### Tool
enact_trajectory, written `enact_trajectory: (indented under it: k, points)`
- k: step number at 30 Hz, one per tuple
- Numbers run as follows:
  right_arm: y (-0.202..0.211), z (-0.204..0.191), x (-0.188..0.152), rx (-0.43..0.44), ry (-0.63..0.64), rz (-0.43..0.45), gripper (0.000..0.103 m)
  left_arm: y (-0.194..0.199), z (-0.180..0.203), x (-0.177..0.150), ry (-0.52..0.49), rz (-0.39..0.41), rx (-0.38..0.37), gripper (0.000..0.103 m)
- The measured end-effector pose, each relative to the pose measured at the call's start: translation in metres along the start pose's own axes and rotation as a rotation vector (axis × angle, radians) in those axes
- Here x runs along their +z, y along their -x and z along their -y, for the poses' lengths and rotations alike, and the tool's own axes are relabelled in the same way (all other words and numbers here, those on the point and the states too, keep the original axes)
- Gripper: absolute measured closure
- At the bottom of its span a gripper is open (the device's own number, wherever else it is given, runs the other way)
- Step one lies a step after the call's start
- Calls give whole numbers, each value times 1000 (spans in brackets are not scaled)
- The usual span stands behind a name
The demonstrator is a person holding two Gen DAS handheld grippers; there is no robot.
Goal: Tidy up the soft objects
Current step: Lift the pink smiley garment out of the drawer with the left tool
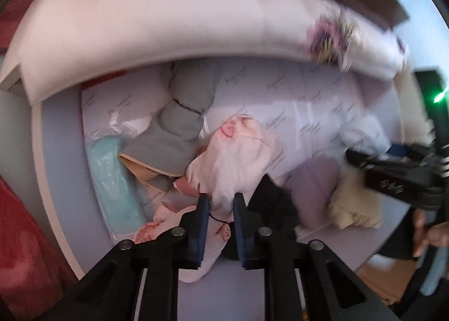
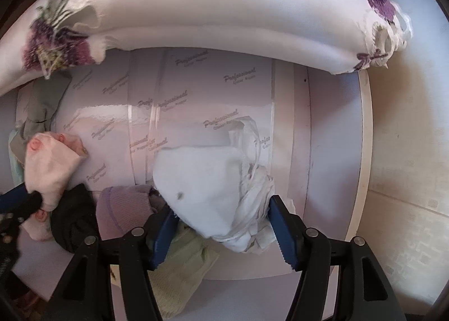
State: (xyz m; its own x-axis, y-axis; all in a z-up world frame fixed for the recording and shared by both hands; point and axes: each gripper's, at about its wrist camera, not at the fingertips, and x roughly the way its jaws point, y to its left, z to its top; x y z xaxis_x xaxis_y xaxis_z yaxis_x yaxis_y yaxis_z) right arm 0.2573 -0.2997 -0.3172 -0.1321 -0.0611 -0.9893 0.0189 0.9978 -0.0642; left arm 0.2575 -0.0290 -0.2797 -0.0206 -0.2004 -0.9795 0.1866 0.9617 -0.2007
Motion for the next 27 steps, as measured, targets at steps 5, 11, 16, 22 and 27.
enact_trajectory:
  k: [5,11,16,22,27]
  points:
    - [-7,3,1,20,-18,-11,40,44,-9,-4,50,94,-153,95]
    - [-6,-6,-1,10,28,3,42,82,-6,-2,48,207,-252,95]
    - [-4,-10,-2,18,13,-5,42,61,2,0,-32,149,-110,74]
    - [-6,-9,0,27,12,-8,41,26,16,4,-131,30,-19,65]
    - [-6,-8,-1,28,14,-13,40,-3,18,11,-154,-32,36,65]
